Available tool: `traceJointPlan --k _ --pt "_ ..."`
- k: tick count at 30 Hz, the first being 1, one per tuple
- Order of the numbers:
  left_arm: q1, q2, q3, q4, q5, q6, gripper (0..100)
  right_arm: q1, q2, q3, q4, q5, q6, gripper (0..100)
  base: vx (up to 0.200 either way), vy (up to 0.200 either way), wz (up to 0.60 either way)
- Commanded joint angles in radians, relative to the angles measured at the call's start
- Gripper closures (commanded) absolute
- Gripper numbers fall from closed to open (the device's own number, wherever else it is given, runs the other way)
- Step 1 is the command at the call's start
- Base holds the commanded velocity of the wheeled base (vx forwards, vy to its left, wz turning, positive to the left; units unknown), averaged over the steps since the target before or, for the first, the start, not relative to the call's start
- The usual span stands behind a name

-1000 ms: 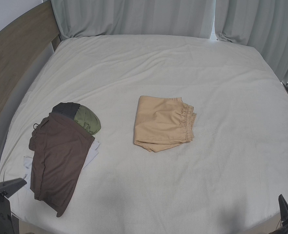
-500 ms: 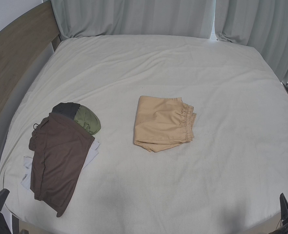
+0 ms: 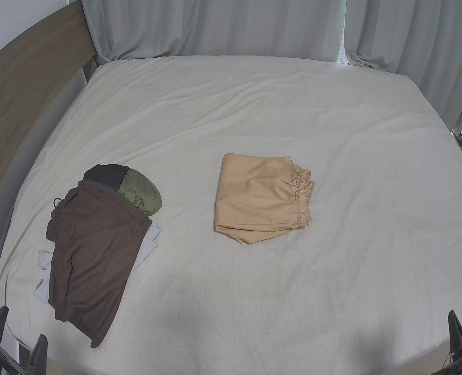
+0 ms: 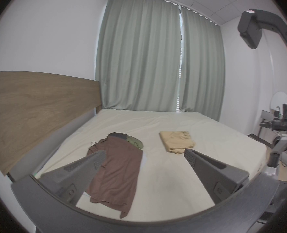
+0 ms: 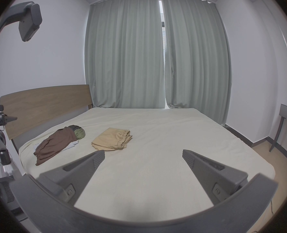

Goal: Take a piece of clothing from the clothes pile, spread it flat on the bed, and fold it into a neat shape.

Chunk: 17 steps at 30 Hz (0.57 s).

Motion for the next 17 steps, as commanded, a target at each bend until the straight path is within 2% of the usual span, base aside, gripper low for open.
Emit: traceJointPlan --k 1,3,4,17 --pt "0.004 -0.017 0.017 -0.001 0.072 0.000 0 0.000 -0.005 0.018 0.000 0.007 -0.024 0 0.000 0.000 0.00" --pt "0.004 -0.019 0.017 0.032 0.129 0.034 0 0.000 -0.004 0.018 0.001 0.007 -0.038 0 0.000 0.000 0.00" --pt "0.003 -0.017 0.016 0.096 0.187 0.042 0 0.000 -0.005 0.018 0.003 0.007 -0.050 0 0.000 0.000 0.00" --pt "0.003 -0.019 0.017 0.071 0.180 0.036 0 0.000 -0.005 0.018 0.004 0.007 -0.047 0 0.000 0.000 0.00"
